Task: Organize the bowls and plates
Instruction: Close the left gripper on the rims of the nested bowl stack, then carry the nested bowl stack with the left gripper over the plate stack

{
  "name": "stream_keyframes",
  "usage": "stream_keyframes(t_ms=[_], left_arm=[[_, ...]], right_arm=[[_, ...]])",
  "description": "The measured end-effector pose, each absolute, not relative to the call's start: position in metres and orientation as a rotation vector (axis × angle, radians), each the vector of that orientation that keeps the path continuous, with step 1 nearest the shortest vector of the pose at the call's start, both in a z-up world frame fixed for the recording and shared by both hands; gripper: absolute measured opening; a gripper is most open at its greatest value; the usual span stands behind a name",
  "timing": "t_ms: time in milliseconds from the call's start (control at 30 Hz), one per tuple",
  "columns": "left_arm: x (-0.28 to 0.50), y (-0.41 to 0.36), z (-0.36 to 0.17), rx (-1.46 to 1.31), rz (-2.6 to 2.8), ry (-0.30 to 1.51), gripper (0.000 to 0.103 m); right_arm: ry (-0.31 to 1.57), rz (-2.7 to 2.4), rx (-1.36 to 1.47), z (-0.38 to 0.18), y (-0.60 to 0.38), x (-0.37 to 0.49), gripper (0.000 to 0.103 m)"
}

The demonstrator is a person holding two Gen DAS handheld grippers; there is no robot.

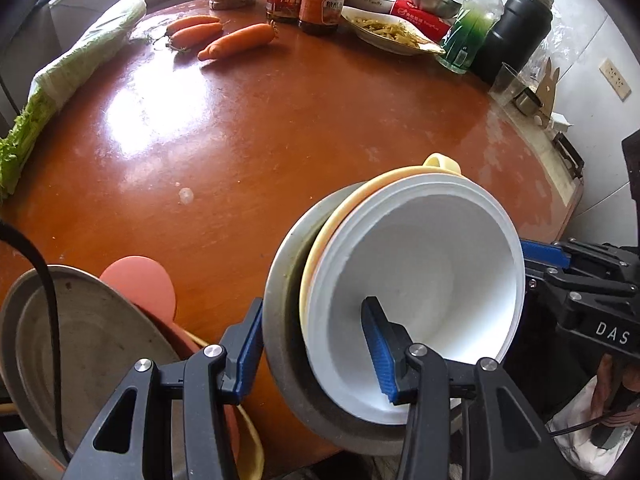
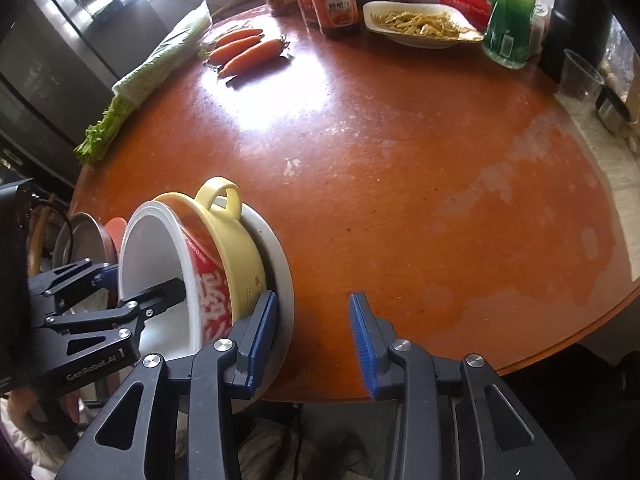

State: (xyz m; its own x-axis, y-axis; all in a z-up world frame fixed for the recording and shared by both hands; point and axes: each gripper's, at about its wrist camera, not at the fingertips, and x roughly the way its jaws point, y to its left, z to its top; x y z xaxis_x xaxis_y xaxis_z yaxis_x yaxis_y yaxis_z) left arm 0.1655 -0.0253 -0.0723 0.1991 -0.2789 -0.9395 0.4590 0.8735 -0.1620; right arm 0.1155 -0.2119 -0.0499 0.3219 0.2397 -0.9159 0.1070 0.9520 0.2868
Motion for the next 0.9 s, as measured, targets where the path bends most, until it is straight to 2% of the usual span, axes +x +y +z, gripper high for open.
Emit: stream_keyframes(t_ms=[233, 433, 600, 900], left_arm=[[0.168, -0.025, -0.073, 0.125, -0.540, 1.267, 0.048], [0.171, -0.022, -0.073, 0.099, -0.538, 1.278, 0.041], [0.176, -0.015, -0.073, 0.061, -0.516, 1.331, 0.028], [0.176, -0.016, -0.069, 0.072, -0.506, 1.330, 0.026]], right_arm=[[1.249, 0.156, 0.375, -0.052, -0.207, 0.119, 0.010], [1.240, 0.158, 0.404, -0.052, -0.209, 0.118, 0.009], [1.235, 0.157, 0.392, -0.051, -0.210, 0.117, 0.009], [1.234, 0.166, 0.409, -0.053, -0.213, 0.119, 0.009]])
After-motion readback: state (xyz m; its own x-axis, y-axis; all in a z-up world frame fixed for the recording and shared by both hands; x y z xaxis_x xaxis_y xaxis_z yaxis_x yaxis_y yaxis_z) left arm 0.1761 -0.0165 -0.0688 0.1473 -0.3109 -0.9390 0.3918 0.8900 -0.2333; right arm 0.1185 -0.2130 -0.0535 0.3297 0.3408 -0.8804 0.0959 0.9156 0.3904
